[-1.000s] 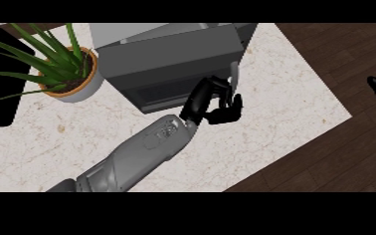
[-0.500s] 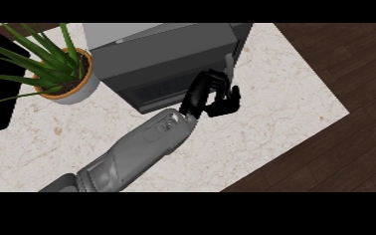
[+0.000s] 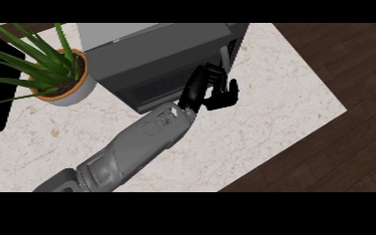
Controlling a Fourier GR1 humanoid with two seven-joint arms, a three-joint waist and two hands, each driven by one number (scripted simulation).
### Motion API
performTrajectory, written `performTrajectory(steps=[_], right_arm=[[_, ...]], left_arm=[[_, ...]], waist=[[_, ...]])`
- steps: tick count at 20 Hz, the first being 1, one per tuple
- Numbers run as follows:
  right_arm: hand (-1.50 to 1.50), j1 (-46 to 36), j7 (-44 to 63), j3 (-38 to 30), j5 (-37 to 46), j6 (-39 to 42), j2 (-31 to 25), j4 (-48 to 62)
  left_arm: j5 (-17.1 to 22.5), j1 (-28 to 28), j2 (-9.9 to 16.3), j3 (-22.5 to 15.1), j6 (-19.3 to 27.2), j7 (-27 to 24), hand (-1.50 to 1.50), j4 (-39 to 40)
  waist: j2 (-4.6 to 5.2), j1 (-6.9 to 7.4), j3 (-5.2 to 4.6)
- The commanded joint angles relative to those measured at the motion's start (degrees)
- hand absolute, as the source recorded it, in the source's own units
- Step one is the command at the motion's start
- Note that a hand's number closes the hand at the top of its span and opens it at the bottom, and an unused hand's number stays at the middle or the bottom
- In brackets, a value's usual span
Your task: Pick up the milk, place it into the microwave and close the microwave
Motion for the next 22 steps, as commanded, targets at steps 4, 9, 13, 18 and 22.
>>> performTrajectory(steps=[4,9,13,18,22], right_arm=[[-1.50,-0.28,0.99,-1.00,-2.13,0.13,-0.83,0.47],[-1.50,0.06,1.09,-3.53,-3.26,-0.36,-1.87,0.44],[-1.50,-0.17,1.43,-5.99,-4.52,-1.75,-2.62,-0.05],[-1.50,1.34,2.11,-7.46,-5.25,-2.13,-3.20,-0.49],[-1.50,1.84,2.56,-8.21,-6.17,-2.43,-3.48,-1.89]], left_arm=[[2.97,-5.34,-2.02,5.87,7.41,-0.38,1.50,4.08],[4.69,-6.02,-2.09,6.77,7.99,-1.32,1.50,7.60],[6.15,-5.99,-1.44,5.46,6.09,-1.80,1.50,9.11],[7.55,-5.30,0.88,3.14,3.25,-2.65,1.50,10.72],[8.60,-5.47,1.81,2.06,1.37,-3.36,-1.50,11.66]], waist=[[-0.59,1.49,0.03],[-0.55,3.51,0.01],[-0.58,5.15,-0.10],[-0.26,6.70,-0.05],[-0.42,7.97,-0.13]])
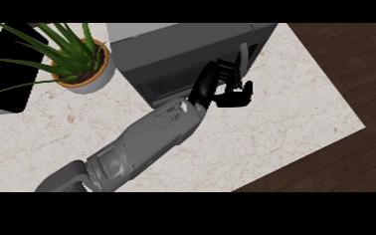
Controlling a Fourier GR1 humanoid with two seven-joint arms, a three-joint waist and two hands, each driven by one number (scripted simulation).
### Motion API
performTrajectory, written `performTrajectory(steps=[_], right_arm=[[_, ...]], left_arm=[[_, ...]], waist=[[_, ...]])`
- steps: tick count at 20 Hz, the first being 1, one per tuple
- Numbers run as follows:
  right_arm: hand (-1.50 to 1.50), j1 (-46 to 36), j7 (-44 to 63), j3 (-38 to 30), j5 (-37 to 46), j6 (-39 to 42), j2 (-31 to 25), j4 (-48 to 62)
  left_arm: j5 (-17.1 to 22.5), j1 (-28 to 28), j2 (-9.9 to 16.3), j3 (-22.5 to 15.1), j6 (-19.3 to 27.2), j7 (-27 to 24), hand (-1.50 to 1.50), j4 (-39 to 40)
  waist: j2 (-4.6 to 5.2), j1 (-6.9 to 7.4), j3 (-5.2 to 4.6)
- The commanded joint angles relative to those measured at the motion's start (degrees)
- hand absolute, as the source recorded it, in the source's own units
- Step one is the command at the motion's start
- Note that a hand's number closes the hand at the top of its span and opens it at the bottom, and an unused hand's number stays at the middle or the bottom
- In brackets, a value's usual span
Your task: Pick up the milk, place it into the microwave and close the microwave
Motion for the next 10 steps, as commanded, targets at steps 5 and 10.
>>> performTrajectory(steps=[5,10], right_arm=[[-1.50,2.03,1.24,-2.63,-1.64,-0.75,-1.13,-1.78],[-1.50,2.54,2.16,-3.53,-3.06,-1.75,-1.30,-3.80]], left_arm=[[2.76,0.09,5.76,4.78,2.31,-3.14,-1.50,8.06],[4.12,0.14,5.26,3.73,1.12,-4.19,-1.50,8.32]], waist=[[-0.72,3.85,-0.02],[-0.98,5.01,-0.11]])
